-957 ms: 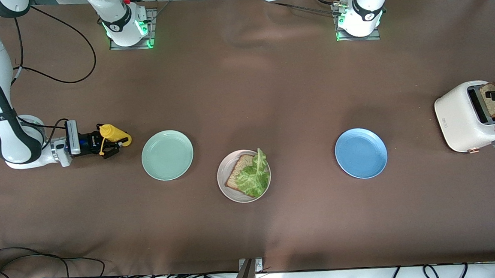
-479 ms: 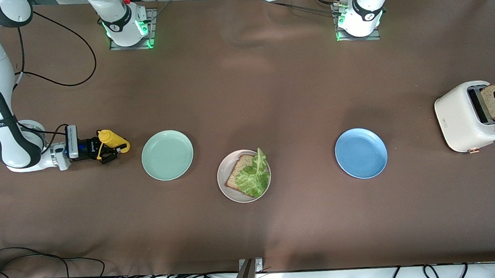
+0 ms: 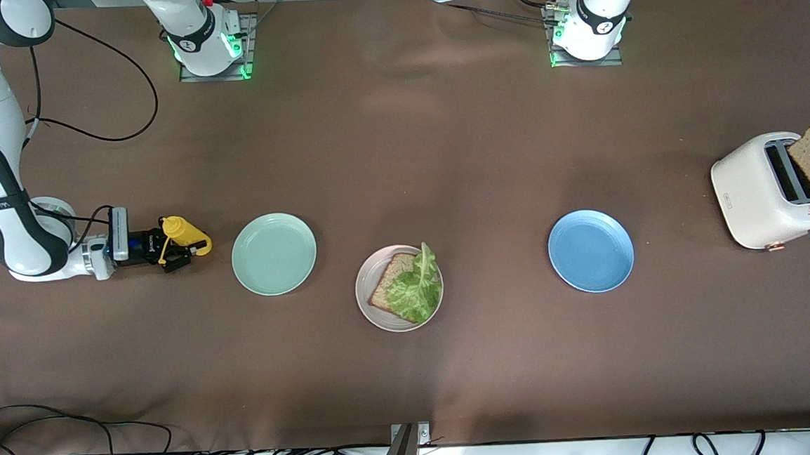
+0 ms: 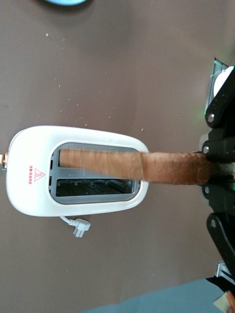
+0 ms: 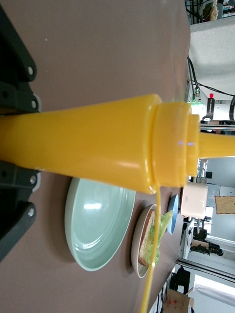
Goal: Make sandwich on beige plate with both arms
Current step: 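Open the right gripper while the left gripper lifts the bread out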
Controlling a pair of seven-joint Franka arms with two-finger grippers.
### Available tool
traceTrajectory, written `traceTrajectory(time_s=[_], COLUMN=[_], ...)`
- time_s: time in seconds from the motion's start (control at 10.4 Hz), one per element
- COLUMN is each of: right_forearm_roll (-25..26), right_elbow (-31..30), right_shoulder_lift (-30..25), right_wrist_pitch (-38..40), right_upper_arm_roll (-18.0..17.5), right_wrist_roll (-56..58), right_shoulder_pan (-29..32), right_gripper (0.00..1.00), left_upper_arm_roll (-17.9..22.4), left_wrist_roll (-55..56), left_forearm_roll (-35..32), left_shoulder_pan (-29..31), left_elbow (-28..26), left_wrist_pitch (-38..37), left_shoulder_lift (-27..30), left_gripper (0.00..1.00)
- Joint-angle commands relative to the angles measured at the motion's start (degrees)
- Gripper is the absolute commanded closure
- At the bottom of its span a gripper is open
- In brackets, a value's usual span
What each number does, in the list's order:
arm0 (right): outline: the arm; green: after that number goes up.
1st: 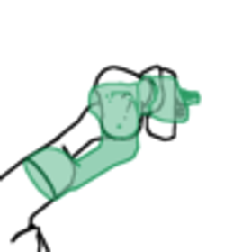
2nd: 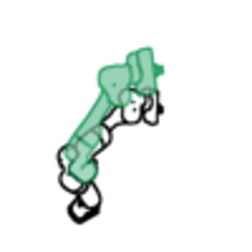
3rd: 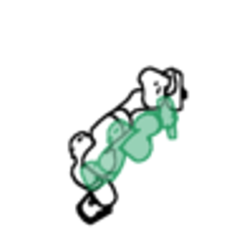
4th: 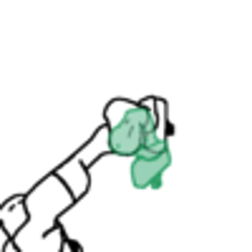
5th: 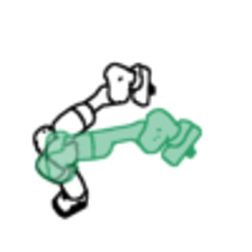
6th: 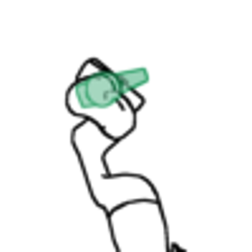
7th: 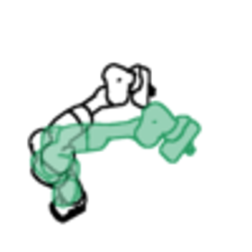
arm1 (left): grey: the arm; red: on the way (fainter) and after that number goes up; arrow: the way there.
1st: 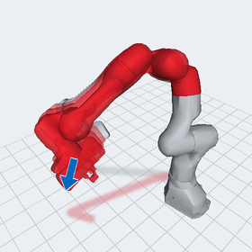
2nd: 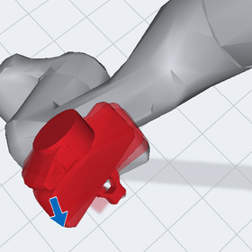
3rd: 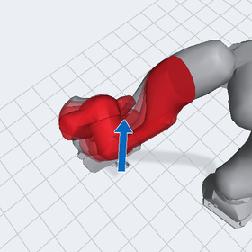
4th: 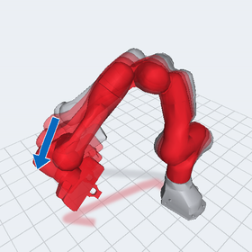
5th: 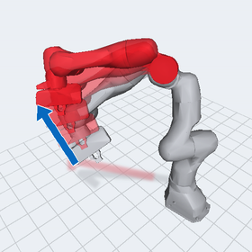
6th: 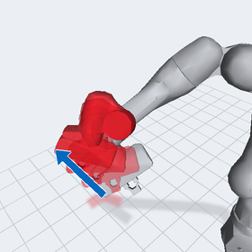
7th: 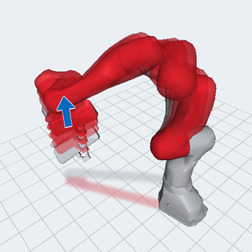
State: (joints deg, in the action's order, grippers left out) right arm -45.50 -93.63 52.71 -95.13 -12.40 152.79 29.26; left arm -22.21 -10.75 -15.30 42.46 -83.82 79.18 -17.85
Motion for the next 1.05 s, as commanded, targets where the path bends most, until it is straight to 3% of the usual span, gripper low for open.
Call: traceTrajectory(time_s=[0.0, 0.19, 0.48, 0.67, 0.96], right_forearm_roll=[-0.8, -1.0, -0.8, -0.1, 4.3], right_elbow=[1.3, 2.4, 3.8, 5.1, 5.2], right_shoulder_lift=[2.0, 2.7, 2.6, 1.4, -4.1], right_wrist_pitch=[-0.8, -0.7, -0.6, -0.2, -0.4], right_upper_arm_roll=[0.8, 0.8, 1.1, 1.6, 4.1], right_wrist_roll=[2.2, 2.4, 2.4, 1.6, 0.9], right_shoulder_pan=[0.4, 0.2, -0.1, 0.1, 0.1], right_gripper=[0.50, 0.02, 0.00, 0.00, 0.00], left_upper_arm_roll=[-4.2, -10.3, -11.6, -11.6, -11.5], left_wrist_roll=[-0.3, 6.3, 24.1, 31.7, 42.3], left_forearm_roll=[-0.8, 0.9, 19.0, 25.1, 34.9], left_shoulder_pan=[0.0, 0.0, -1.9, -7.0, -13.4], left_elbow=[2.2, 2.3, 2.3, 2.3, 2.1], left_wrist_pitch=[-3.4, -3.8, -3.6, -2.4, 8.4], left_shoulder_lift=[1.2, 0.9, 0.1, -1.9, -6.0], left_gripper=[1.00, 1.00, 1.00, 1.00, 1.00])
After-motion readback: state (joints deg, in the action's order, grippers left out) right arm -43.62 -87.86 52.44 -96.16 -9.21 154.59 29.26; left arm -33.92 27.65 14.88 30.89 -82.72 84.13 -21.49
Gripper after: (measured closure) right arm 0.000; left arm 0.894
